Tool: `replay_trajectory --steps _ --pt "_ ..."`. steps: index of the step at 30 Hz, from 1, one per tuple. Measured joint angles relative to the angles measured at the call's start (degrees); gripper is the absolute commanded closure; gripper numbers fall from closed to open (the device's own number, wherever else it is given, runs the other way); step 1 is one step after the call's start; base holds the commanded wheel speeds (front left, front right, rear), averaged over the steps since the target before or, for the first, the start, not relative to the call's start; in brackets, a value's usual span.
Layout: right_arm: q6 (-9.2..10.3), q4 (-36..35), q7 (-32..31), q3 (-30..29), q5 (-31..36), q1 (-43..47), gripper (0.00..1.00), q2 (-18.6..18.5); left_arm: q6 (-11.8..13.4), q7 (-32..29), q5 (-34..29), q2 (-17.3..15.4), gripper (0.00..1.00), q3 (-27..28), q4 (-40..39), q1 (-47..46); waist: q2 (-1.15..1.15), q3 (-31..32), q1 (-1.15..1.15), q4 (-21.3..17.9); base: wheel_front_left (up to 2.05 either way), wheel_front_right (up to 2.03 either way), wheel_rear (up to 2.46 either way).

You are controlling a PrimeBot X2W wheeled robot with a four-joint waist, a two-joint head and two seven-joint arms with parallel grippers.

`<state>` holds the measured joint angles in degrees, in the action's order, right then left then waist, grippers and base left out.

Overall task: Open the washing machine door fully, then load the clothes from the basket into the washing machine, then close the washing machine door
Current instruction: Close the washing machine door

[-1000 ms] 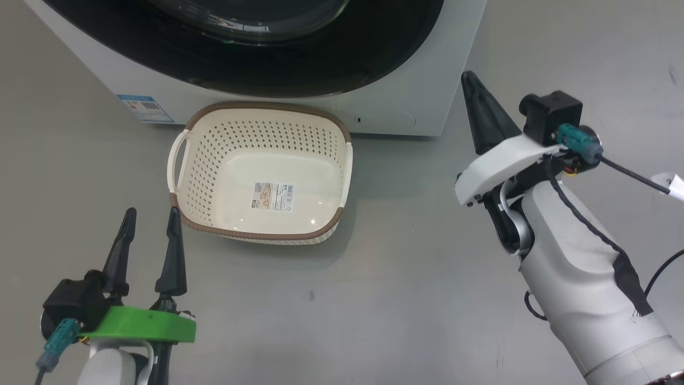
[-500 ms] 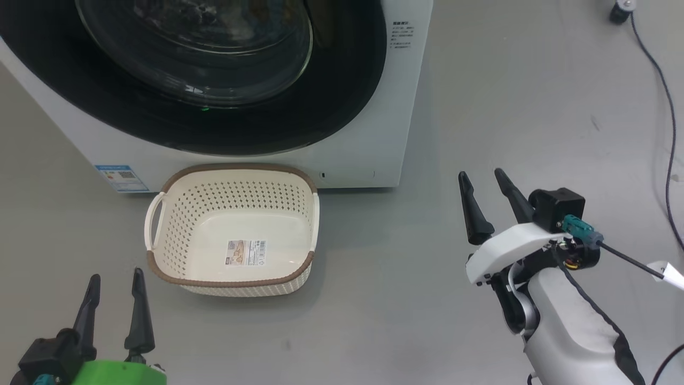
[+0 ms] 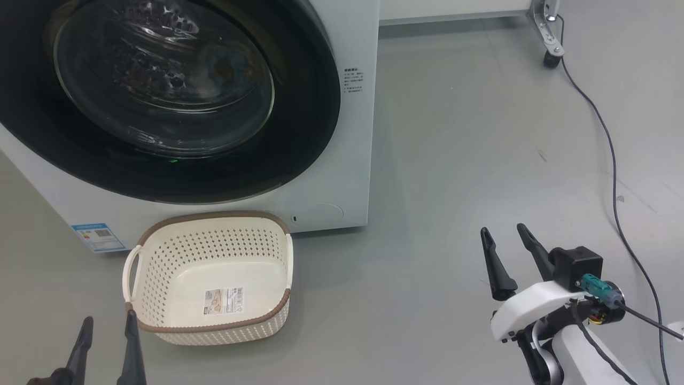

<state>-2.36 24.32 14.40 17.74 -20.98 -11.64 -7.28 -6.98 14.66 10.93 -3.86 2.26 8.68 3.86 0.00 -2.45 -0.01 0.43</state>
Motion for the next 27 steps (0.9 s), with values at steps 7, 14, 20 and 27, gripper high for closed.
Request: replay_trajectory --steps 7,14,20,27 --pt "0.93 -3.8 0.0 -2.32 0.31 5.1 0.0 -0.04 0.0 -0.01 -0.43 0.19 0.0 0.56 -1.11 1.66 0.0 2.34 0.0 -1.39 0.0 0.0 0.0" --pt "1.41 -7.08 0.0 -4.14 0.91 8.96 0.0 -0.08 0.01 -0.01 -0.44 0.44 0.0 1.97 -2.07 3.71 0.0 3.24 0.0 -1.6 0.0 0.0 0.0" --pt "1.82 -9.14 0.0 -5.67 1.34 10.72 0.0 -0.02 0.01 -0.01 -0.9 0.58 0.0 2.33 -2.55 4.62 0.0 3.77 0.0 -1.43 0.0 0.0 0.0" --pt "1.83 -10.55 0.0 -6.59 1.9 12.73 0.0 0.13 0.01 -0.01 -0.99 0.79 0.0 2.32 -2.65 5.12 0.0 4.42 0.0 -0.99 0.0 0.0 0.0"
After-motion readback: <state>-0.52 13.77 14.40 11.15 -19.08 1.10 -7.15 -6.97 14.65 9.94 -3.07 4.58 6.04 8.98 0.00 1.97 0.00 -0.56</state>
